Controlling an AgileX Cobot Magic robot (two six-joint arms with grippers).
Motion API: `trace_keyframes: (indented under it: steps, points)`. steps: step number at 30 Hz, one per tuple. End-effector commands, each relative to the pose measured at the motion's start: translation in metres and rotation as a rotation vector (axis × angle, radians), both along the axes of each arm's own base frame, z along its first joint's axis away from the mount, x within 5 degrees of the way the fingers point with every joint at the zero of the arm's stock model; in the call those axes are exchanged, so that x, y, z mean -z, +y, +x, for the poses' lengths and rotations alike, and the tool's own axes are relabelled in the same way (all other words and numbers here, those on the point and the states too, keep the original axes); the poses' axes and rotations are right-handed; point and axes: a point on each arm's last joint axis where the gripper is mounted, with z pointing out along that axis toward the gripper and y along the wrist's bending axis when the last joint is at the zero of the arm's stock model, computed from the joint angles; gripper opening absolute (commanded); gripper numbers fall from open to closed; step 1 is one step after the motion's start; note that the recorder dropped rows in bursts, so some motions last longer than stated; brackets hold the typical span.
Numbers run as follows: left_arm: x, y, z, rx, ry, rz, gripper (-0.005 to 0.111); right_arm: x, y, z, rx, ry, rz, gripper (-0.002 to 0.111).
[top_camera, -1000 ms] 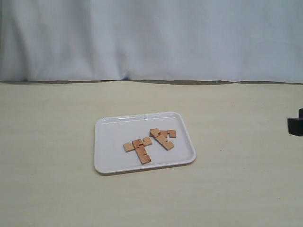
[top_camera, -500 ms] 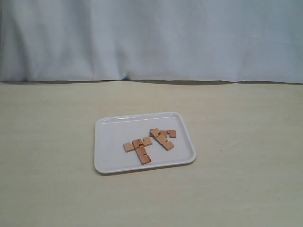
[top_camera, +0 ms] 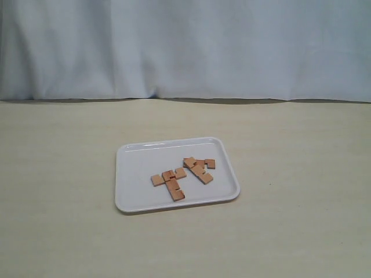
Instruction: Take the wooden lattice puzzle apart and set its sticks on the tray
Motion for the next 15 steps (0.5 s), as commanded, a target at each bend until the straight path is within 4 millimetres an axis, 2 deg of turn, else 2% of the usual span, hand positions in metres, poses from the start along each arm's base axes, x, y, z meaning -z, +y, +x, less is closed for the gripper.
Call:
trace_keyframes:
  steps: [1, 3, 5, 7, 9, 11, 12, 13, 15]
  points:
    - [0.000, 0.000, 0.000, -0.001, -0.007, -0.001, 0.000, 0.001, 0.002, 0.000, -0.046, -0.014, 0.107, 0.005]
    - [0.000, 0.000, 0.000, -0.001, -0.007, -0.001, 0.000, 0.008, 0.003, 0.003, -0.078, 0.007, 0.186, 0.005]
    - [0.000, 0.000, 0.000, -0.001, -0.005, -0.001, 0.000, 0.022, 0.001, 0.010, -0.069, 0.006, 0.185, 0.005]
    - [0.000, 0.000, 0.000, -0.001, -0.007, -0.001, 0.000, 0.040, -0.001, 0.017, -0.052, 0.012, 0.162, 0.005]
    - [0.000, 0.000, 0.000, -0.001, -0.007, -0.001, 0.000, 0.067, -0.003, 0.025, -0.033, 0.065, 0.130, 0.005]
    - [0.000, 0.000, 0.000, -0.001, -0.007, -0.001, 0.000, 0.093, -0.004, 0.030, -0.014, 0.130, 0.077, 0.005]
    - [0.000, 0.000, 0.000, -0.001, -0.007, -0.001, 0.000, 0.092, -0.004, 0.030, -0.004, 0.132, 0.029, 0.005]
    - [0.000, 0.000, 0.000, -0.001, -0.007, -0.001, 0.000, 0.101, -0.003, 0.031, -0.007, 0.235, -0.009, 0.005]
    - [0.000, 0.000, 0.000, -0.001, -0.007, -0.001, 0.000, 0.104, -0.003, 0.031, 0.007, 0.294, -0.139, 0.005]
